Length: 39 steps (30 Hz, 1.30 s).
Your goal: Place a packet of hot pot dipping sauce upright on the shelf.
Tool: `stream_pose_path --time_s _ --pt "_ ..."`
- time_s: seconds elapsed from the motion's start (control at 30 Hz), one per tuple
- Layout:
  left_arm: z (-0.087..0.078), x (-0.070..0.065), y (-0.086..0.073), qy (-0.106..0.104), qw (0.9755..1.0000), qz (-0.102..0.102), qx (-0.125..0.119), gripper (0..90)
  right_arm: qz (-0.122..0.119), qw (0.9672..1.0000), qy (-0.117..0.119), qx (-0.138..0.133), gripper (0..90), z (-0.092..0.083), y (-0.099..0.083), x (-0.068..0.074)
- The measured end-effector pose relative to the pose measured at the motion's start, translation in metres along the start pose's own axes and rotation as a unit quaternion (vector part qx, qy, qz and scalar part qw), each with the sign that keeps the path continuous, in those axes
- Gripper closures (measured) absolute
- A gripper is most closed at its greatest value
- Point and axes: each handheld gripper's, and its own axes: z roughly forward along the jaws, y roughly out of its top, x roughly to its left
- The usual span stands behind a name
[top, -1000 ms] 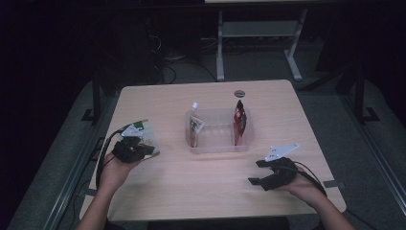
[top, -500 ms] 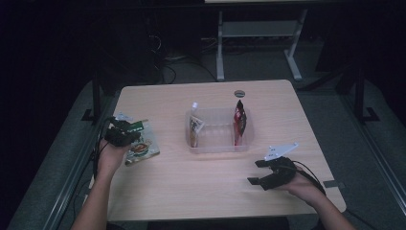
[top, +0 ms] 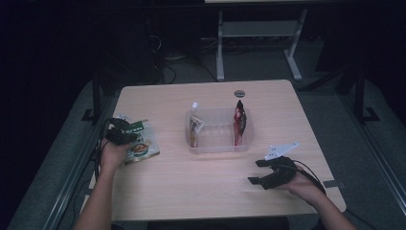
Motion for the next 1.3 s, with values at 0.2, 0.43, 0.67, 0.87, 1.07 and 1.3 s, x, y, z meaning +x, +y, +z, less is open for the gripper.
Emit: stream_pose_path --time_s 0.2,0.43,0.67,0.87,1.07,1.3 --pt "0.006 -0.003 0.0 0.011 0.9997 0.017 0.013 90.0 0.004 1.0 -0.001 0.001 26.6 -0.001 -0.001 -0.001" --pt "0.009 -0.005 0.0 -0.014 0.9995 0.023 0.017 90.0 -0.001 1.0 -0.001 0.002 26.6 0.001 0.0 0.0" --pt "0.005 -0.01 -0.002 -0.043 0.9978 0.04 0.029 90.0 0.003 1.0 -0.002 0.002 26.6 0.0 0.0 -0.002" --pt "-0.005 -0.017 -0.016 -0.092 0.9941 0.041 0.04 90.0 0.0 1.0 -0.002 0.001 26.6 -0.001 -0.001 -0.002" --pt "-0.02 -0.027 -0.036 -0.125 0.9899 0.052 0.044 90.0 0.002 1.0 -0.002 0.0 26.6 -0.001 0.0 -0.001" --pt "-0.042 -0.049 -0.063 -0.138 0.986 0.08 0.047 90.0 0.001 1.0 -0.002 0.0 26.6 -0.001 0.0 -0.001"
